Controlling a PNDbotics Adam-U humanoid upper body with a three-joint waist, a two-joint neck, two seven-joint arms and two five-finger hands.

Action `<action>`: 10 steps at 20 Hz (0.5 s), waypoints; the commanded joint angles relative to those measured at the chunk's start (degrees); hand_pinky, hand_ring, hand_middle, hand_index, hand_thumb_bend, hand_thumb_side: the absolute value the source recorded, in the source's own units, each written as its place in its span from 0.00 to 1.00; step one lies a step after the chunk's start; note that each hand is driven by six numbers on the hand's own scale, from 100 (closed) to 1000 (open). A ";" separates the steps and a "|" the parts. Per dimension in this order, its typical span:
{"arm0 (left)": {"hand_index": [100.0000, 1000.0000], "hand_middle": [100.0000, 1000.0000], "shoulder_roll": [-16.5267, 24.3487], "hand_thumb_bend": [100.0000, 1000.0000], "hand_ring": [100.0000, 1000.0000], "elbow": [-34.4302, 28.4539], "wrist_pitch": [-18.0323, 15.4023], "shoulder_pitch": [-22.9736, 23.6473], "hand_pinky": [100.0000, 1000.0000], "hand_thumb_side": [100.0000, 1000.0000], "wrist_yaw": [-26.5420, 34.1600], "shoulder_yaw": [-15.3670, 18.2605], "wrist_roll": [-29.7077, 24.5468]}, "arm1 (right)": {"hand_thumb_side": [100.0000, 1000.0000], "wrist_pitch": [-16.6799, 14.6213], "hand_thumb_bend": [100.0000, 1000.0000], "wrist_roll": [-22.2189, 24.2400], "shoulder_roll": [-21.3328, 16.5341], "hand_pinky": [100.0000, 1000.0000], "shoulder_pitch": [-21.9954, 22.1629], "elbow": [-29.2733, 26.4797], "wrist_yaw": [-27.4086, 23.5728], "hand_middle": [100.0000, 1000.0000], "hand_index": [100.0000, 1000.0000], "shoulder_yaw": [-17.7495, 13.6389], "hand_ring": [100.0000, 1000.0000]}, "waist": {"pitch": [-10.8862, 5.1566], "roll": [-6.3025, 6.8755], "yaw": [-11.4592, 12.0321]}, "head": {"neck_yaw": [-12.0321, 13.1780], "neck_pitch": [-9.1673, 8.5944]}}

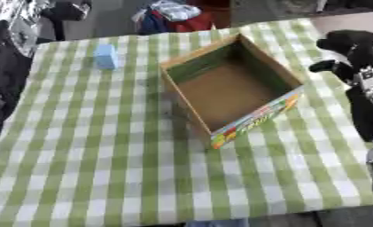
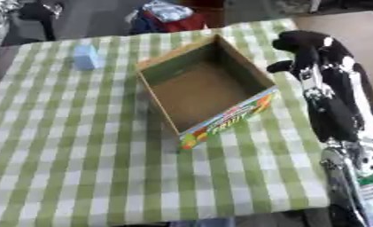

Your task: Pick up objects on the table and place them in the box.

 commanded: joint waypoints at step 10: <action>0.88 0.80 0.58 0.23 0.78 -0.35 -0.82 0.33 0.78 0.39 -1.12 -0.30 -6.84 | 0.39 -0.15 0.00 0.48 -0.45 0.56 -0.94 -1.03 -0.20 0.68 0.69 0.03 0.76 | 0.94 -0.68 -0.64 | 0.51 0.28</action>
